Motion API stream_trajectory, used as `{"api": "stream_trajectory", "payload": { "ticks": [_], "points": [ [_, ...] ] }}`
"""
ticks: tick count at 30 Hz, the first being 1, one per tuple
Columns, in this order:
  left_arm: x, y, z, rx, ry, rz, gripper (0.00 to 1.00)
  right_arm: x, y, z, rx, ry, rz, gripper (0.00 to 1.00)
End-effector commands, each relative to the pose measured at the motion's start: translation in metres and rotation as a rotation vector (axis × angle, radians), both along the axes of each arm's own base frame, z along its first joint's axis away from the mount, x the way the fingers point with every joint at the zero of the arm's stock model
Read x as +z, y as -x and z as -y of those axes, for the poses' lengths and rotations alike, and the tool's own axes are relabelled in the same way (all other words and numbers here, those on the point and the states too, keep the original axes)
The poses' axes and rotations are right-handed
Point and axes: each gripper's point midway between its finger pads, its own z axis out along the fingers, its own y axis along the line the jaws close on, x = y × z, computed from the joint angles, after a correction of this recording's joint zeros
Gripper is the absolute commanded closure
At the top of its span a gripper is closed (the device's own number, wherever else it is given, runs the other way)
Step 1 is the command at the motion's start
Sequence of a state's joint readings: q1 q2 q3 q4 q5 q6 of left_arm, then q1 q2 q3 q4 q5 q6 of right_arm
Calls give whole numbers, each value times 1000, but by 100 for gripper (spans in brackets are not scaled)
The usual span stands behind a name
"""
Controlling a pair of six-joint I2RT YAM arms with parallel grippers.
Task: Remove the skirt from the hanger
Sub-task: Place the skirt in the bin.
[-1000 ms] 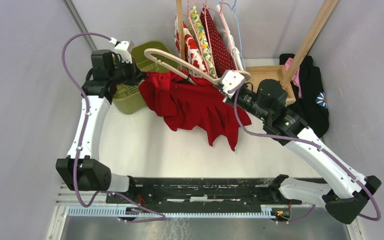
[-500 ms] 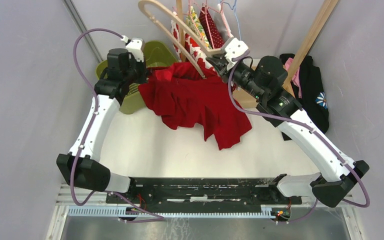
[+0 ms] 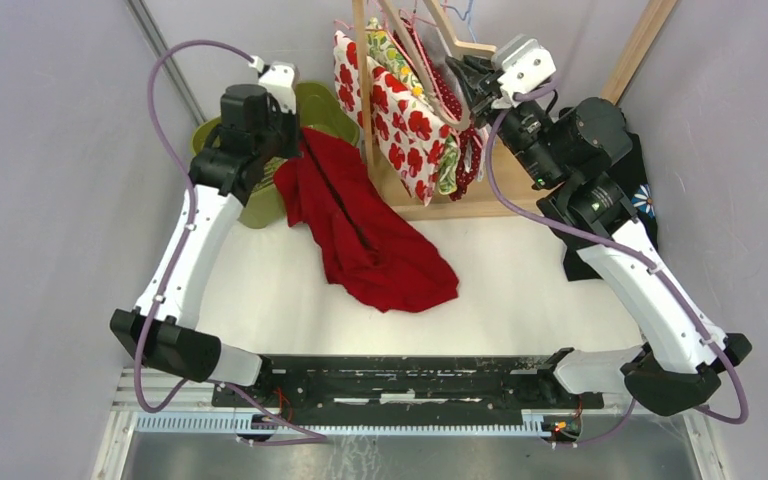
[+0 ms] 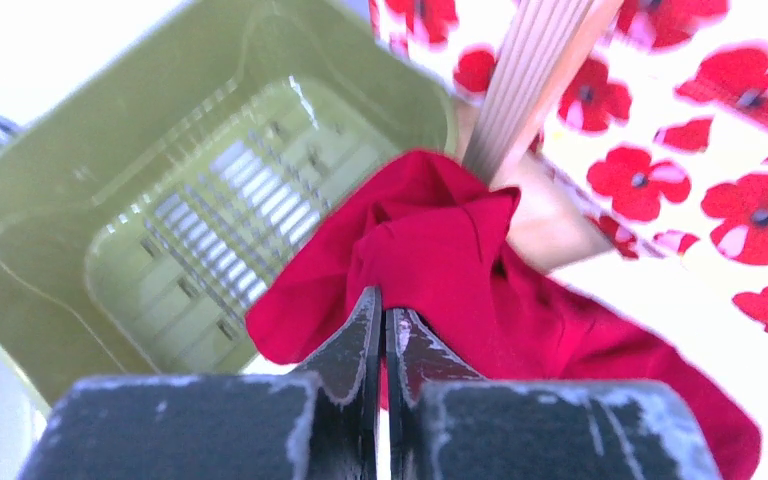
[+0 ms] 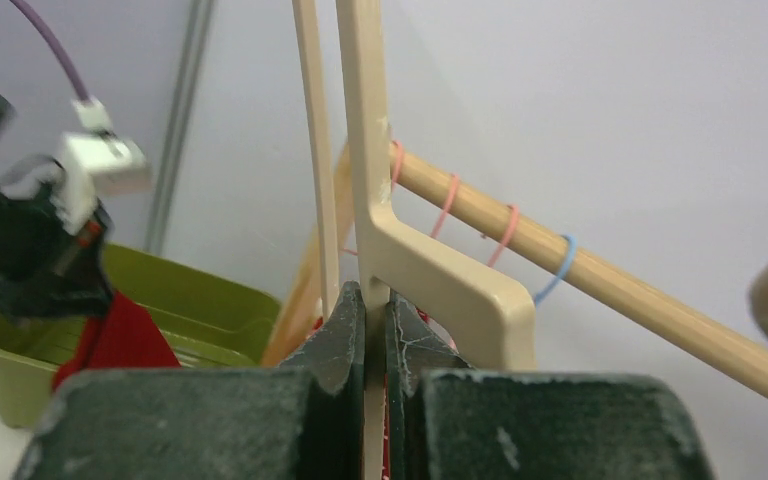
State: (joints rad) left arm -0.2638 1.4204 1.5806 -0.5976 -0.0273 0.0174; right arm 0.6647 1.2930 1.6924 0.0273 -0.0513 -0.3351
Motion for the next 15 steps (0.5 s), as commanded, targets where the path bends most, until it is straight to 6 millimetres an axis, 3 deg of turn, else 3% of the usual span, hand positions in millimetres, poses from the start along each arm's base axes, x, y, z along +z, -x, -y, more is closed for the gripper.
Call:
{"api": "stream_trajectory", "payload": {
  "ticks": [1, 4, 5, 8, 10, 15],
  "points": [
    [143, 14, -16, 38, 36, 354, 97, 11, -2, 49, -235, 33, 37, 99],
    [206, 24, -20, 47, 73, 476, 97, 4, -6, 65, -327, 69, 27, 99],
    [236, 29, -22, 55, 91, 540, 97, 2, -8, 71, -361, 78, 18, 99],
    [293, 43, -33, 98, 113, 673, 97, -8, -16, 88, -469, 114, -15, 99],
    [317, 50, -44, 148, 117, 754, 97, -12, -17, 94, -505, 129, -21, 99],
    [355, 63, -65, 240, 104, 883, 97, -3, -10, 111, -557, 123, -1, 99]
  ]
}}
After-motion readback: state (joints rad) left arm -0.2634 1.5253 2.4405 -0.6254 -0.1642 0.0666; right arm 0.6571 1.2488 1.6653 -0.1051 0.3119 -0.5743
